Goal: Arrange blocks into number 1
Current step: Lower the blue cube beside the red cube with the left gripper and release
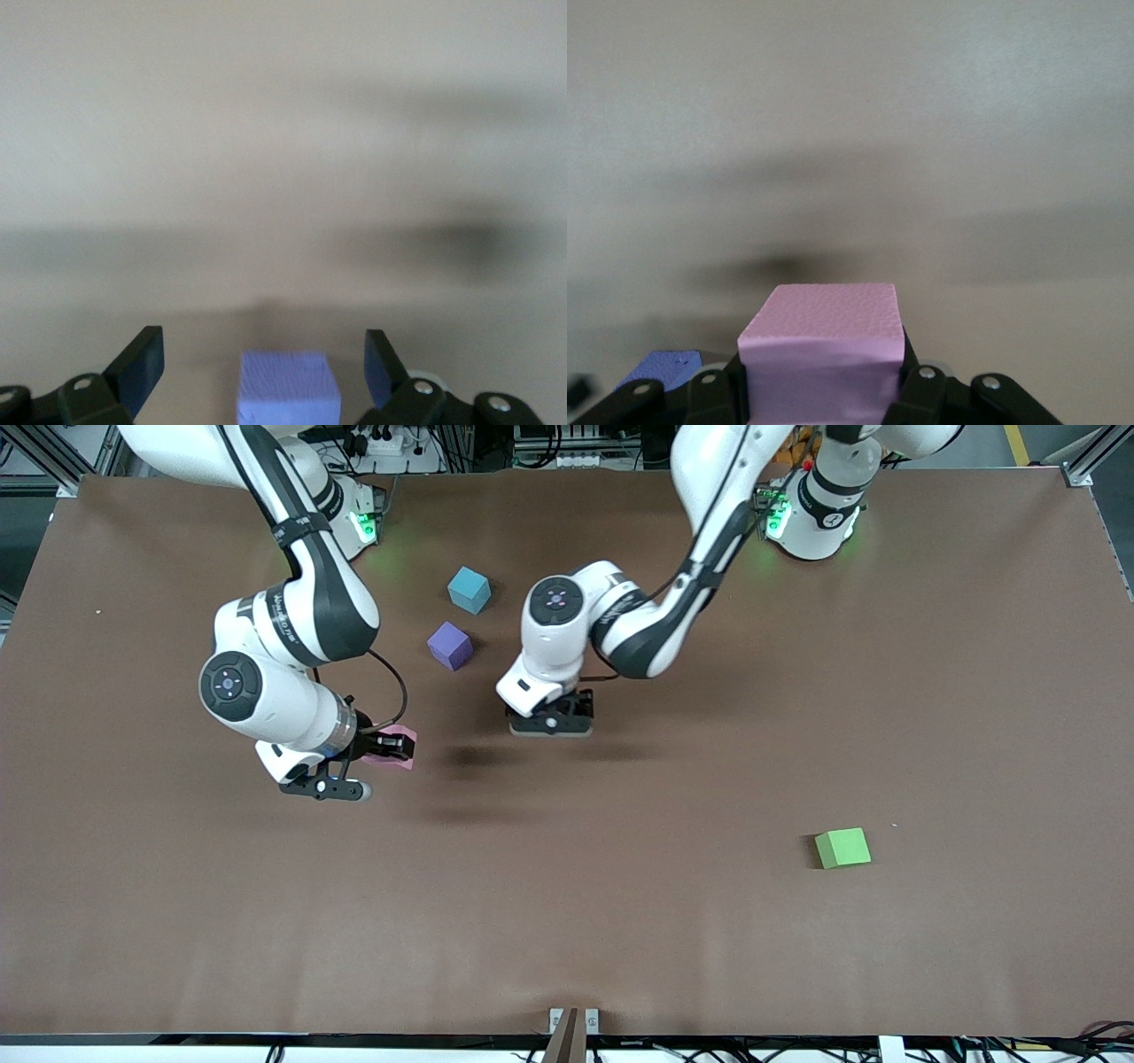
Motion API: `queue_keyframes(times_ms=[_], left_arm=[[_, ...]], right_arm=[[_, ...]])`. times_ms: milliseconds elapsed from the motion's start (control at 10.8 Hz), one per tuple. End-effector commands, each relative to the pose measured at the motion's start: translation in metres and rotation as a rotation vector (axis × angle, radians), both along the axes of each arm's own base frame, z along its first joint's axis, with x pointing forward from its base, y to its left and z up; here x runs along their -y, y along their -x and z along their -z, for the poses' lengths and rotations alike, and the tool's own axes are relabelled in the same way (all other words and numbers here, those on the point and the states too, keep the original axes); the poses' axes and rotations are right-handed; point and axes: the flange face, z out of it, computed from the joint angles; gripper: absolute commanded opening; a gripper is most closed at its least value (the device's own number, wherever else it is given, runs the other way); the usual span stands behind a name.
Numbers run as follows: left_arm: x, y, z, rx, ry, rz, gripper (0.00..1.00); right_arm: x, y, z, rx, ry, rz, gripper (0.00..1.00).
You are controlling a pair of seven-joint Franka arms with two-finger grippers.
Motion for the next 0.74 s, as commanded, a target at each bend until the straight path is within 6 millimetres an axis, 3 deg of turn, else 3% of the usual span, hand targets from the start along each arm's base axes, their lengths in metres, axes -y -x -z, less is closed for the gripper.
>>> queue_keyframes(times_ms=[0, 93, 372, 651], left_arm=[[-0.054, -0.042, -0.068, 0.059, 0.037, -0.055, 1.0], [-0.08, -0.06, -0.089, 0.075, 0.047, -0.037, 1.0], [-0.198, -0.112, -0.142, 0.031, -0.04, 0.072, 1.0], [-0.298, -0.12, -0.2, -0.039, -0.107, 0.125, 1.0]], right_arm=[[-0.053, 0.014, 0.013, 0.019, 0.002, -0.002, 0.47], [-0.076, 0.016, 0.024, 0.026, 0.007, -0.006, 0.47], [-0.149, 0.01, 0.057, 0.048, 0.036, -0.108, 0.47], [-0.214, 0.031, 0.089, 0.074, 0.052, -0.1, 0.47]])
